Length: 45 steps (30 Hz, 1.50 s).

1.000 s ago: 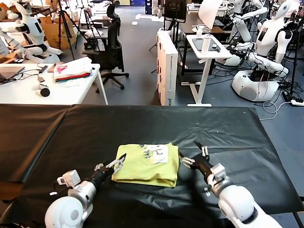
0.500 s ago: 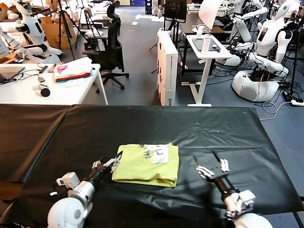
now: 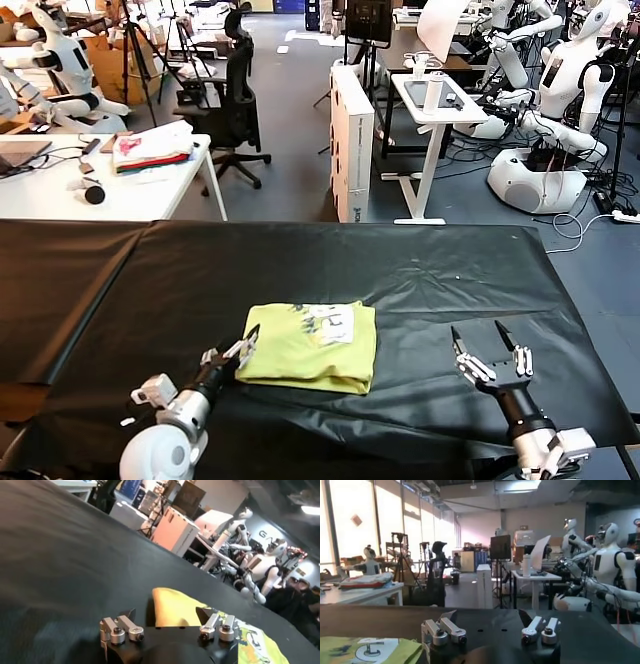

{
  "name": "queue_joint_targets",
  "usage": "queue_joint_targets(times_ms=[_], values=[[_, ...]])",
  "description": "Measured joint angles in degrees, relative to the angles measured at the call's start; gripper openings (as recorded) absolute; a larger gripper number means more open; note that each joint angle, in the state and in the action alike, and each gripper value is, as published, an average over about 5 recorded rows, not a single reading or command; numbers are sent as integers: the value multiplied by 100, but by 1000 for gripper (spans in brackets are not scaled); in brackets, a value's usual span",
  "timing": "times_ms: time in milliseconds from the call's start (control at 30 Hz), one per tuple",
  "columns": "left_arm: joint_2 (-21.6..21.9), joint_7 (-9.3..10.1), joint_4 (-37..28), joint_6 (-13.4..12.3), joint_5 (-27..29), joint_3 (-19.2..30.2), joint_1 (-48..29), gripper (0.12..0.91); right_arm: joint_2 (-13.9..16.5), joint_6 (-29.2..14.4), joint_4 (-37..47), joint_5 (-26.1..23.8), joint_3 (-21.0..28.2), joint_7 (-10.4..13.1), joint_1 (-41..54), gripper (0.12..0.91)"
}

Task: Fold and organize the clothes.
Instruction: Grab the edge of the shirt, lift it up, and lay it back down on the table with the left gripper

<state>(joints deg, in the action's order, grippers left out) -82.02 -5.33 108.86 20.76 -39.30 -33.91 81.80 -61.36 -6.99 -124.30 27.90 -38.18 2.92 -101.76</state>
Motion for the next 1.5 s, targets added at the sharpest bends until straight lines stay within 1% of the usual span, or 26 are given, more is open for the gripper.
queue_joint_targets(times_ms=[133,200,233,367,533,633,700,767,800,967,1133,1300,1500], values=[[-94,0,-30,-23,26,33,-12,903,-4,39,-15,-2,-10,3,33,907],[-140,0,-46,-28,41,54,-18,875,-4,64,-15,-3,0,6,61,907],[-162,0,-53,-28,48,65,-19,842,-4,75,-15,-3,8,8,73,907],[-231,1,-62,-18,55,96,-8,659,-8,102,-15,-10,38,11,104,907],[-257,7,-67,-8,31,98,11,528,-19,106,-17,-22,47,11,115,907],[-258,9,-66,-9,-3,91,22,388,-38,106,-15,-40,56,12,117,907],[-258,12,-46,-6,-35,84,31,269,-53,106,-7,-56,67,13,119,907],[-257,35,-9,20,-105,73,40,200,-64,106,5,-69,76,16,125,907],[-253,62,18,48,-164,61,44,186,-69,106,12,-74,78,20,130,907],[-171,244,202,172,-397,-47,39,189,-94,112,77,-127,106,56,182,907],[69,279,310,152,-313,-246,16,188,-166,137,173,-214,202,112,286,907],[547,249,327,51,-204,-637,54,188,-210,208,270,-269,334,176,406,907],[1334,269,448,91,-636,-1350,156,188,-210,289,373,-285,447,218,513,907]])
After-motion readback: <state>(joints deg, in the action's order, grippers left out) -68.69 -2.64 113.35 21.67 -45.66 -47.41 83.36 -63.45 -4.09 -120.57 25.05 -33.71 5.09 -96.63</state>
